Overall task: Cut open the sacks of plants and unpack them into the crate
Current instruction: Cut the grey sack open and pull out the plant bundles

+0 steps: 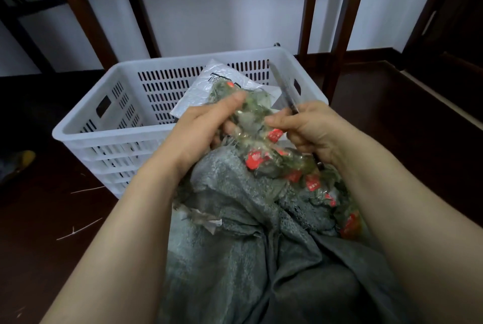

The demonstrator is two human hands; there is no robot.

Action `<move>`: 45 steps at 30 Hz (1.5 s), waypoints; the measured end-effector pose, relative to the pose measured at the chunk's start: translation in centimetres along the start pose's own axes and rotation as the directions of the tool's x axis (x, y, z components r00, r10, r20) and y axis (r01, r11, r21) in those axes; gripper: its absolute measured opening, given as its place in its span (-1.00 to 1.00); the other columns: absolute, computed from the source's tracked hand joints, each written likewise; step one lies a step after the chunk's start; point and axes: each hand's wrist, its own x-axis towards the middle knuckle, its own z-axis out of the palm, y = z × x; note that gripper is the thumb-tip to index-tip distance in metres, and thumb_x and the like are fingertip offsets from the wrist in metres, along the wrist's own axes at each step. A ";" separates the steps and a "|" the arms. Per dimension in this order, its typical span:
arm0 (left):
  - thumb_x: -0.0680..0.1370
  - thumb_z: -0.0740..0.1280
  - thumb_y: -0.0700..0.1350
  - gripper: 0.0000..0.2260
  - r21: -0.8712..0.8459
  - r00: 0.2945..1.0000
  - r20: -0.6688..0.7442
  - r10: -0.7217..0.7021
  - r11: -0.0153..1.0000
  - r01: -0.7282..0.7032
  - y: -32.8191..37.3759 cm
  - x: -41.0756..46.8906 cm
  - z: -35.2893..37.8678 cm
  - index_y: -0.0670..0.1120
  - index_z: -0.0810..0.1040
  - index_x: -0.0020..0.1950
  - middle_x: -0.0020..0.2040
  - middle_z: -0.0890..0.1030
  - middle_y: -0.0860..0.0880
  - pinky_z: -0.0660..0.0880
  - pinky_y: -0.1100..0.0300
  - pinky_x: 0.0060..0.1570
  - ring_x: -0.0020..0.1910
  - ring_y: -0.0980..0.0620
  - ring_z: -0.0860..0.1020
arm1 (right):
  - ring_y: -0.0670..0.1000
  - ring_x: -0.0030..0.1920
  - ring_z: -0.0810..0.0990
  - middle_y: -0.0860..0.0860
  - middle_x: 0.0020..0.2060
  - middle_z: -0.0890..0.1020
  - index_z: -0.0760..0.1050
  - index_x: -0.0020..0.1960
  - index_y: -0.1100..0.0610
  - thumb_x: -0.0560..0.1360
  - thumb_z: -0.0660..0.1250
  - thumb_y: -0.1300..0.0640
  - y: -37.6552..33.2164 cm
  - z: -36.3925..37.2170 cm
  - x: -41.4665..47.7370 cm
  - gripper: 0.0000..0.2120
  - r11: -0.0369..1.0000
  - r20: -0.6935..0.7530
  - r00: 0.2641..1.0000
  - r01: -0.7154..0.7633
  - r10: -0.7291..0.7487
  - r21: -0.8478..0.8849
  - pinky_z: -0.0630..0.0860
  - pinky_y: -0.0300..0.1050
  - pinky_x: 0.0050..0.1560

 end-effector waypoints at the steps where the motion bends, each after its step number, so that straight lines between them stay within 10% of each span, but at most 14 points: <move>1: 0.21 0.43 0.40 -0.29 0.044 0.999 0.027 -0.026 0.999 0.025 -0.2 -0.1 0.0 -0.19 0.64 0.02 -0.18 0.63 -0.05 0.40 0.22 -0.21 -0.30 0.05 0.47 | -0.15 -0.68 0.16 -0.10 -0.68 0.37 0.50 -0.21 0.19 0.41 0.46 0.20 -0.1 0.0 0.1 -0.86 1.000 -0.058 0.998 0.021 -0.020 0.014 0.09 -0.36 -0.66; 7: 0.20 0.60 0.03 -0.54 0.392 0.990 -0.012 -0.142 0.910 0.135 0.1 0.8 0.6 -0.22 0.58 -0.08 -0.14 0.63 -0.06 0.51 0.13 -0.05 -0.16 0.03 0.55 | -0.20 -0.72 0.26 -0.10 -0.62 0.39 0.44 -0.28 0.11 0.49 0.39 0.19 -0.3 0.5 0.3 -0.80 0.992 -0.251 0.960 0.127 -0.122 0.002 0.17 -0.37 -0.69; 12: 0.30 0.56 0.04 -0.26 0.653 0.985 0.075 -0.154 0.754 0.068 1.1 -0.4 -0.4 -0.06 0.36 0.41 0.34 0.45 -0.03 0.23 0.32 0.08 0.25 -0.01 0.43 | -0.18 -0.69 0.20 -0.08 -0.60 0.35 0.45 -0.24 0.12 0.50 0.39 0.19 -0.8 -0.2 0.1 -0.82 0.983 -0.251 0.953 0.182 -0.166 0.039 0.14 -0.36 -0.67; 19: 0.25 0.46 0.30 -0.54 0.573 0.995 -0.003 0.098 0.816 -0.079 3.0 -0.6 2.8 -0.10 0.63 -0.20 -0.36 0.59 0.00 0.49 0.11 -0.21 -0.34 0.05 0.53 | -0.23 -0.70 0.33 -0.15 -0.71 0.40 0.43 -0.31 0.09 0.47 0.42 0.19 -1.5 0.9 0.2 -0.76 0.972 -0.229 0.945 0.233 -0.232 -0.023 0.24 -0.39 -0.66; 25: 0.44 0.46 -0.23 -0.91 0.190 0.999 0.039 0.007 0.982 -0.014 0.3 0.7 2.8 -0.16 0.59 -0.12 -0.33 0.57 -0.02 0.55 0.20 -0.26 -0.40 0.10 0.50 | -0.13 -0.63 0.17 0.18 -0.11 0.68 0.51 0.00 0.25 0.46 0.43 0.13 -2.0 -1.0 -0.8 -0.77 0.996 -0.131 0.987 0.091 -0.089 0.008 0.10 -0.38 -0.61; 29: 0.45 0.40 -0.37 -0.84 0.034 0.998 0.055 -0.014 0.999 0.012 0.0 0.7 2.5 -0.12 0.55 -0.16 -0.26 0.59 -0.08 0.48 0.28 -0.32 -0.33 0.05 0.50 | -0.17 -0.70 0.20 0.01 -0.46 0.54 0.51 0.05 0.21 0.37 0.49 0.16 -1.0 -1.2 -1.0 -0.69 0.988 0.010 0.999 -0.042 0.044 -0.146 0.10 -0.41 -0.64; 32: 0.39 0.44 -0.25 -0.92 -0.138 0.994 0.002 -0.111 0.984 0.110 0.1 0.7 2.1 -0.13 0.58 -0.17 -0.30 0.63 -0.10 0.48 0.17 -0.28 -0.33 -0.04 0.53 | -0.15 -0.66 0.17 -0.07 -0.58 0.44 0.49 0.12 0.20 0.34 0.53 0.13 -0.5 -0.8 -1.0 -0.59 0.989 0.020 0.999 -0.026 0.030 -0.145 0.09 -0.37 -0.62; 37: 0.48 0.42 -0.05 -0.80 -0.271 0.974 -0.133 -0.181 0.952 0.140 -0.4 0.6 2.6 -0.16 0.54 -0.22 -0.52 0.57 0.06 0.38 0.42 -0.55 -0.61 0.22 0.46 | -0.12 -0.63 0.22 0.09 -0.17 0.56 0.44 -0.01 0.12 0.58 0.24 -0.02 -3.3 -1.5 -2.0 -0.80 0.966 -0.061 0.995 0.057 -0.075 -0.251 0.11 -0.37 -0.61; 45: 0.52 0.39 -0.11 -0.81 -0.340 0.964 -0.237 -0.117 0.940 0.030 -0.5 1.0 2.9 -0.23 0.57 -0.19 -0.35 0.56 -0.12 0.33 0.42 -0.55 -0.62 0.17 0.40 | -0.07 -0.49 0.43 -0.03 -0.47 0.53 0.61 -0.17 0.08 0.60 0.17 -0.06 -6.4 -1.2 -5.8 -0.65 0.470 0.158 0.986 0.162 -0.050 -0.868 0.40 -0.17 -0.35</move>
